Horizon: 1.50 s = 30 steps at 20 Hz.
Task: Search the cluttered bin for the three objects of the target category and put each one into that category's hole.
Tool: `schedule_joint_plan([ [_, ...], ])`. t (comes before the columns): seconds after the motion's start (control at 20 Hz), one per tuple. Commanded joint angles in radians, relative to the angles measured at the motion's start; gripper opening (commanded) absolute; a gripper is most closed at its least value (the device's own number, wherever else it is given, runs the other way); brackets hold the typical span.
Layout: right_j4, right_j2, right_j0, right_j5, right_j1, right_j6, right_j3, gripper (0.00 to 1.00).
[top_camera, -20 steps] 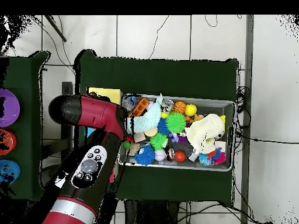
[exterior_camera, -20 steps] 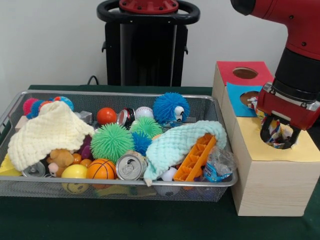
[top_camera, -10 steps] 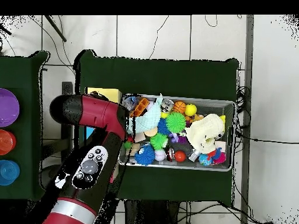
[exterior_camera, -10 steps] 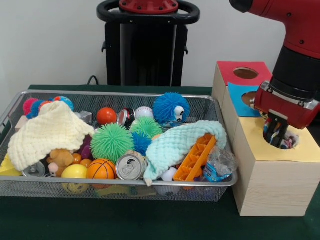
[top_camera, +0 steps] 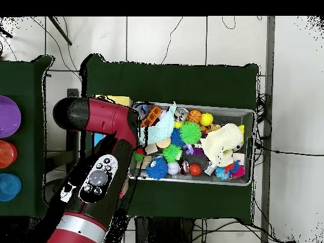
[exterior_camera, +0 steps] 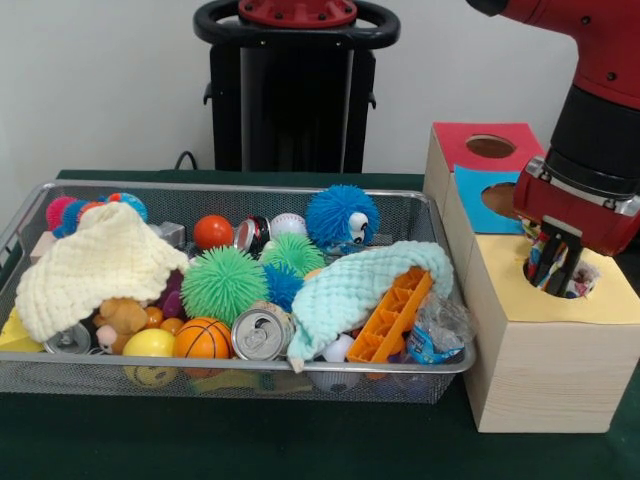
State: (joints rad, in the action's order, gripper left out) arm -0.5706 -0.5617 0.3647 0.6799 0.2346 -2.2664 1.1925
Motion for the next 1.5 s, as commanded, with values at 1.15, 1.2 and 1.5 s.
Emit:
schedule_joint_plan([
  [1.15,0.046,0.058,-0.062,0.027,0.022,-0.116,-0.003,1.00],
  [1.2,0.046,0.058,-0.062,0.025,0.022,-0.115,-0.004,1.00],
  [1.5,0.041,0.077,-0.075,0.027,0.033,-0.099,0.006,1.00],
])
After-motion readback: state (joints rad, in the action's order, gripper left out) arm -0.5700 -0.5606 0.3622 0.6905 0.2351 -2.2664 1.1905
